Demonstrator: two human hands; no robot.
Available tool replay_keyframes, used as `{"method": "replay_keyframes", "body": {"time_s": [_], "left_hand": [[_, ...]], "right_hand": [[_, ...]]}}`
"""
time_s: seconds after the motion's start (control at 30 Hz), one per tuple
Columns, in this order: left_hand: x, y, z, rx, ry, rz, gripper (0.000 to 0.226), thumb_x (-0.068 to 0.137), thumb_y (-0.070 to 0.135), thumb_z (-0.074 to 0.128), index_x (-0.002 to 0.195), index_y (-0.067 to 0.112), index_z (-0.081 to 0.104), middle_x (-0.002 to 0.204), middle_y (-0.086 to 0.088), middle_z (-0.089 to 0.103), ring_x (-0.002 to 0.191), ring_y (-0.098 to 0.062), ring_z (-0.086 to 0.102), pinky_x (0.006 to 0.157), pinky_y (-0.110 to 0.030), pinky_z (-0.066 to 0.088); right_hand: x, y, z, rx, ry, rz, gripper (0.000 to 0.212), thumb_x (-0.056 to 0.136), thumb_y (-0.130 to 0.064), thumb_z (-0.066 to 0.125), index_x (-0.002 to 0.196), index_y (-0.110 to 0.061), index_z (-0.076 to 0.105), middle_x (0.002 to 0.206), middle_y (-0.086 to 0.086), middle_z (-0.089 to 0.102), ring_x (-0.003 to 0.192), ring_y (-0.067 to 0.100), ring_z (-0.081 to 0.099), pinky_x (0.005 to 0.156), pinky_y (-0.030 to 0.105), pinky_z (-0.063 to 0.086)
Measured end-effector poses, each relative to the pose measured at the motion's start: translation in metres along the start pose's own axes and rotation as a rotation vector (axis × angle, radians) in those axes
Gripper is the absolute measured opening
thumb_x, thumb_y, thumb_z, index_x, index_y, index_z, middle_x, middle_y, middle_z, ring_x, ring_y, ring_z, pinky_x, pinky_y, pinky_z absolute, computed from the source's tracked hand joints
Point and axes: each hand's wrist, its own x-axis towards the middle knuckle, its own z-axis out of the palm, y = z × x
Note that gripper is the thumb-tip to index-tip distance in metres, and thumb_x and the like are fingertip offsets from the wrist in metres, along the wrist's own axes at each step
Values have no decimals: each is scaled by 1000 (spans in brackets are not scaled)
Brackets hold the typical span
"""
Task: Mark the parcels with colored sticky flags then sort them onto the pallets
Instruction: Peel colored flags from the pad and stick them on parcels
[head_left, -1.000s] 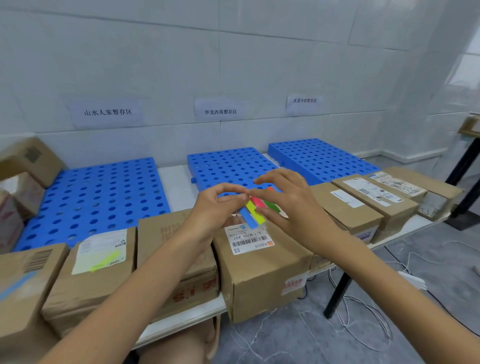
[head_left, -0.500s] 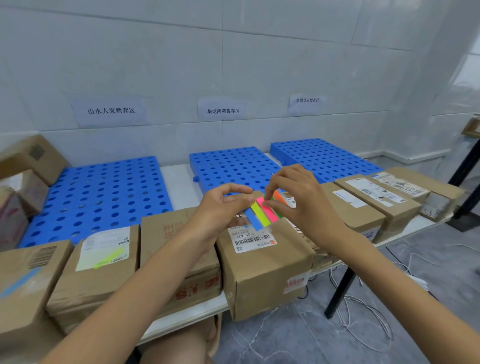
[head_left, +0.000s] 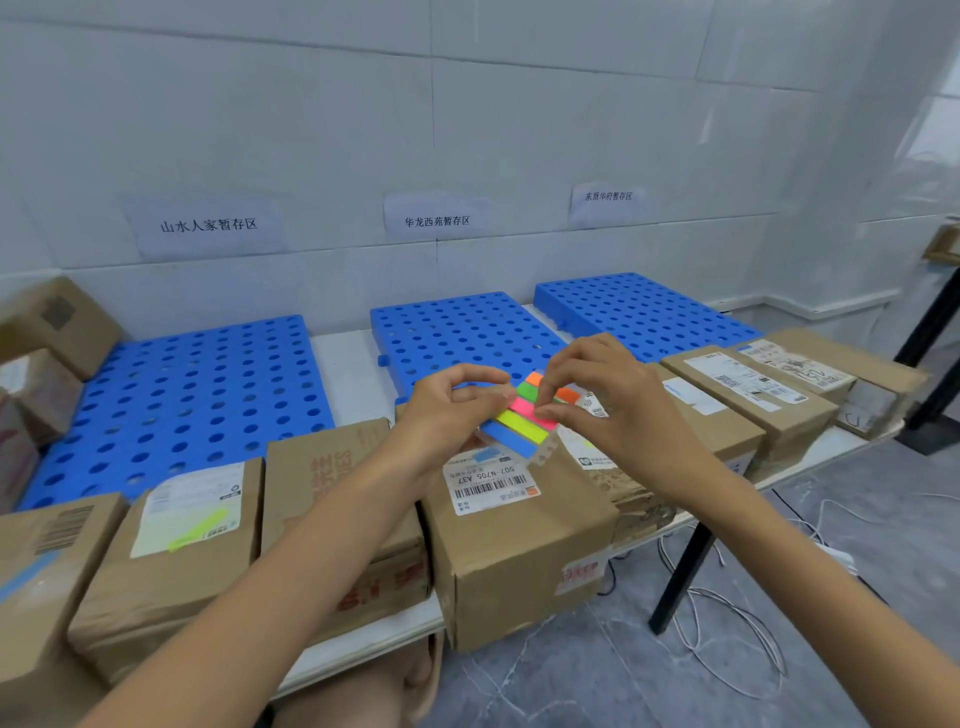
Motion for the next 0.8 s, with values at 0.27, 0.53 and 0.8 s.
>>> {"method": "replay_keyframes", "body": {"time_s": [0.27, 0.53, 0.8], "left_hand": [[31, 12, 21, 18, 122, 73, 16, 87, 12, 65, 102, 14, 60, 83, -2, 71, 72, -10, 68, 56, -18, 53], [72, 23, 48, 1, 119, 22, 11, 87, 13, 65, 95, 18, 60, 85, 1, 68, 82, -13, 67, 67, -25, 56], [93, 22, 83, 45, -51, -32, 8, 89, 12, 63, 94, 17, 60, 92, -4, 68, 76, -11, 67, 61, -24, 57]], "right_hand": [[-2, 31, -33, 276, 31, 285, 6, 82, -23, 70, 79, -21, 65, 89, -10, 65, 95, 10, 60, 89, 17, 40], [-10, 99, -72, 555, 386, 696, 4, 85, -8, 65, 86, -8, 61, 77, 9, 70, 74, 12, 67, 78, 24, 53], [-47, 167, -41, -36, 181, 807, 10, 84, -7, 63, 82, -16, 66, 62, -2, 63, 60, 5, 52, 58, 15, 38]]}}
